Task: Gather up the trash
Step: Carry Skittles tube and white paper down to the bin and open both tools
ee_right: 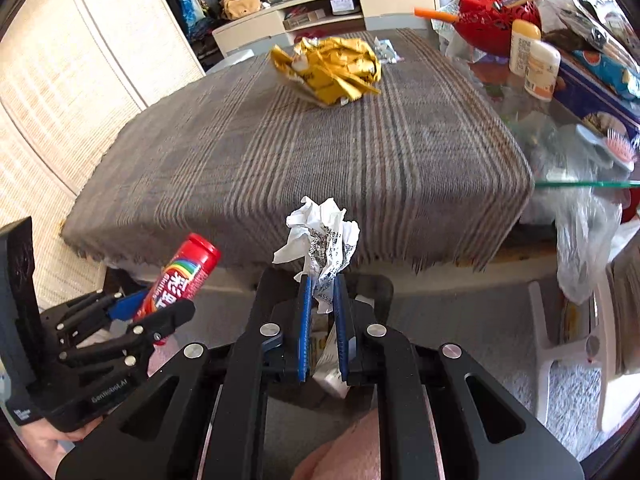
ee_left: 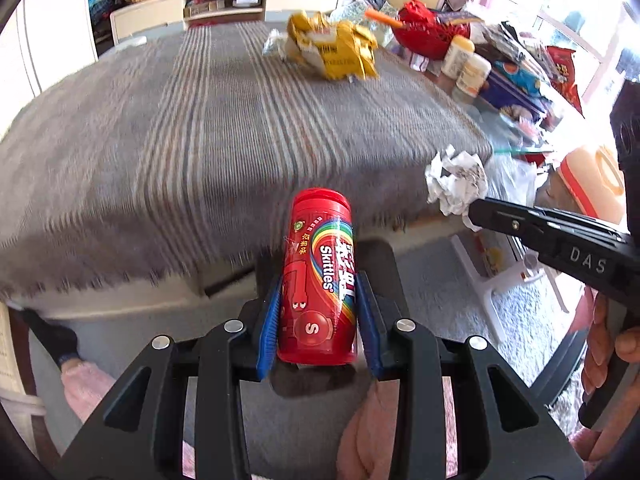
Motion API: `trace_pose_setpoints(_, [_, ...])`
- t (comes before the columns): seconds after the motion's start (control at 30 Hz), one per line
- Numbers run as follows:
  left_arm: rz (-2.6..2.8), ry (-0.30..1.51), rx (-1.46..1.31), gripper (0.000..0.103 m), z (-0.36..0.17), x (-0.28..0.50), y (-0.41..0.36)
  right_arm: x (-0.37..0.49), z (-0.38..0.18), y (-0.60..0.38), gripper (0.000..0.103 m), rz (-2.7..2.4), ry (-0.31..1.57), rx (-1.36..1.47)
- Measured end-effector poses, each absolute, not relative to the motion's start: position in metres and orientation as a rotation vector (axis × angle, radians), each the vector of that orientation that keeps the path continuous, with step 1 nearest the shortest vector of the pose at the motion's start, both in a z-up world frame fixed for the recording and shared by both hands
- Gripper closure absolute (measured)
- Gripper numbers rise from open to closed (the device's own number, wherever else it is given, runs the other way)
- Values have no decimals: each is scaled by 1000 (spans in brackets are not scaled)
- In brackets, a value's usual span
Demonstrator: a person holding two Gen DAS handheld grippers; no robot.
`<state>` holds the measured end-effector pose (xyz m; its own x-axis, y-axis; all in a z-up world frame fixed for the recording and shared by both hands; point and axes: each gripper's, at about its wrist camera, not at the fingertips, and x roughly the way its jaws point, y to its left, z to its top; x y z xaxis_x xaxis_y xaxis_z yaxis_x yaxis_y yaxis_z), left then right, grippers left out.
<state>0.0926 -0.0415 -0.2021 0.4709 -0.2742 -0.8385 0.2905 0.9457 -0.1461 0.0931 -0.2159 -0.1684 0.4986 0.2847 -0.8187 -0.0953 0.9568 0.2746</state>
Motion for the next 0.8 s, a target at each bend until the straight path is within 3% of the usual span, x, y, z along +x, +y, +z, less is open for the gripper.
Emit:
trace_pose_setpoints(0.47, [-359,1193,-4,70,-291,78,-49,82,-249,-200,90,206,1201,255])
trace_pose_setpoints(0.8, [-375,1276,-43,70,-325,90,-51,89,-285,-193,90,178,1267,257])
